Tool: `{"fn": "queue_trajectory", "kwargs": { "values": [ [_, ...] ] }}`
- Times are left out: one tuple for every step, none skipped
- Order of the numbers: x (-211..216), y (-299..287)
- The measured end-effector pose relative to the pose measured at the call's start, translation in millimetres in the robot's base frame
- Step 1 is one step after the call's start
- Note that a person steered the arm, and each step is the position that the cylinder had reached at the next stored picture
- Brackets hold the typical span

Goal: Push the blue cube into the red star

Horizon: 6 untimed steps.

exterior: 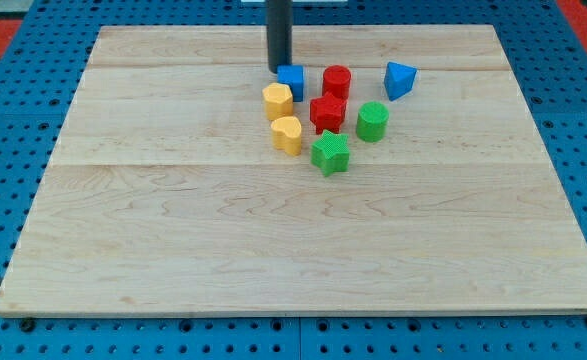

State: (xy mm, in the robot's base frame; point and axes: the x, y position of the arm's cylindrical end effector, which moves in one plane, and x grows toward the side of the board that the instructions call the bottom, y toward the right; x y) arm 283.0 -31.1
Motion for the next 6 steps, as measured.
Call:
{"fn": "queue_trajectory", "kwargs": {
  "values": [
    [23,-3],
    [33,27],
    [33,43],
    [33,52],
    [33,52],
    [33,70]
  ]
}}
